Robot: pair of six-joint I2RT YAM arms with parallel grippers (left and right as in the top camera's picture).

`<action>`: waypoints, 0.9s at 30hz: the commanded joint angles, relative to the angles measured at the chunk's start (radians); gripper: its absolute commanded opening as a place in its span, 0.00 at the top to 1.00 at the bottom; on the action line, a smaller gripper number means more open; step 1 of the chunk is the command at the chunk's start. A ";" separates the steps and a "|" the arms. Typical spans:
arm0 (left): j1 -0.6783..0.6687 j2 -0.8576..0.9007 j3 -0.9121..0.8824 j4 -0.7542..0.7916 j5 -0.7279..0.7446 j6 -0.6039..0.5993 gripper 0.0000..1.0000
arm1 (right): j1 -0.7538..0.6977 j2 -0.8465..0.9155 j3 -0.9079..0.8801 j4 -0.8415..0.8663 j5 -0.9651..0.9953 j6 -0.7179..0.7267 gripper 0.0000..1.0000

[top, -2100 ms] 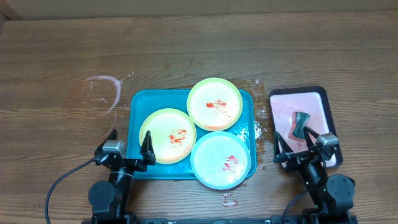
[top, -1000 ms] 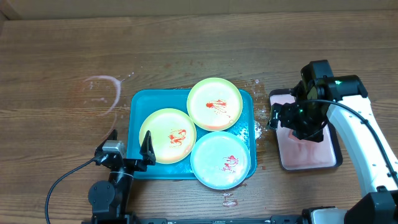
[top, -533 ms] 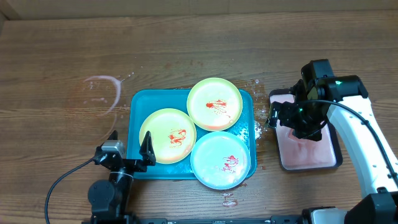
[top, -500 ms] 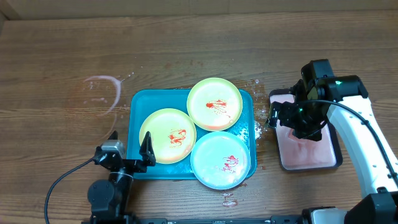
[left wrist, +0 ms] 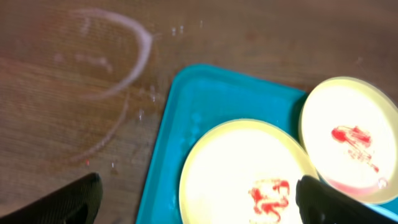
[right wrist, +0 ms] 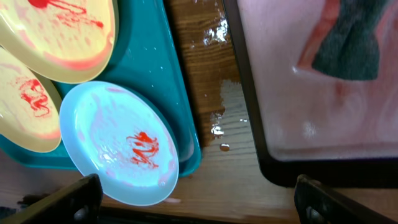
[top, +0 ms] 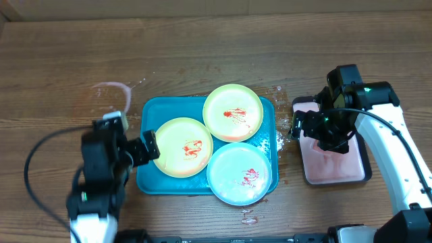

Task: Clean dirty plates on tray and stack at the side
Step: 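Move the right gripper over the pink basin toward the sponge, then reach the left gripper to the left yellow plate and grip its rim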

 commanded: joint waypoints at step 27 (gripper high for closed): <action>0.005 0.755 0.272 -0.193 0.229 0.227 0.04 | 0.000 -0.018 0.020 -0.033 -0.009 0.001 0.00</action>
